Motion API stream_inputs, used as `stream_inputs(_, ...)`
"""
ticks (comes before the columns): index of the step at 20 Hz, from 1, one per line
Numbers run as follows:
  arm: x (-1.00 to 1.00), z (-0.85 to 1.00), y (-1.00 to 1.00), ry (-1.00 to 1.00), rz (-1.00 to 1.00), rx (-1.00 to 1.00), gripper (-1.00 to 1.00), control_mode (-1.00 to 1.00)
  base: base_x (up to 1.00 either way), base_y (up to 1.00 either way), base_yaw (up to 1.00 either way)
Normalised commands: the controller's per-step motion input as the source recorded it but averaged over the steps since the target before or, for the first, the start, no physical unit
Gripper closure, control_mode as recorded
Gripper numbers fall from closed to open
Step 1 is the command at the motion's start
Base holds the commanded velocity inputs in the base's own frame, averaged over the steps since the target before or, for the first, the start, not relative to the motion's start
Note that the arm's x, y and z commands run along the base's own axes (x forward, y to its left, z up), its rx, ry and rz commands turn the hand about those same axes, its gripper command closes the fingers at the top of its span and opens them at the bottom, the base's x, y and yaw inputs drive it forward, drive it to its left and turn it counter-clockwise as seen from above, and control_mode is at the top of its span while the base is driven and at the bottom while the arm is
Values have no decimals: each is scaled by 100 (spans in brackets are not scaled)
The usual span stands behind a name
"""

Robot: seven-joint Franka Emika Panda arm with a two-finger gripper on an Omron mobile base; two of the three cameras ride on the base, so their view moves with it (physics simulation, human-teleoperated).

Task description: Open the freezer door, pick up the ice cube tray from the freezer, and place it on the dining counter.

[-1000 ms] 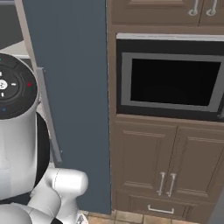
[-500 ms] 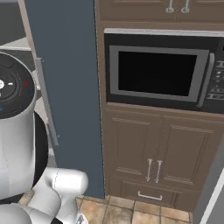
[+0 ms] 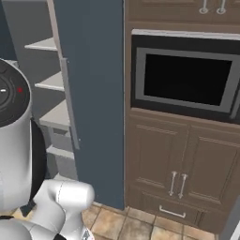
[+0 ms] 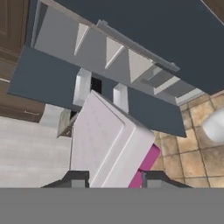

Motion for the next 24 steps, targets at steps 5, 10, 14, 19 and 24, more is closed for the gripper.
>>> stream_inputs(5,0,0,0,0,0,0,100,100,-13,0,38)
stream_inputs(10,0,0,0,0,0,0,100,100,-17,0,41)
stream_inputs(14,0,0,0,0,0,0,100,100,-5,0,45)
stream_inputs(19,0,0,0,0,0,0,100,100,0,0,46)
stream_inputs(24,0,0,0,0,0,0,100,100,-3,0,47)
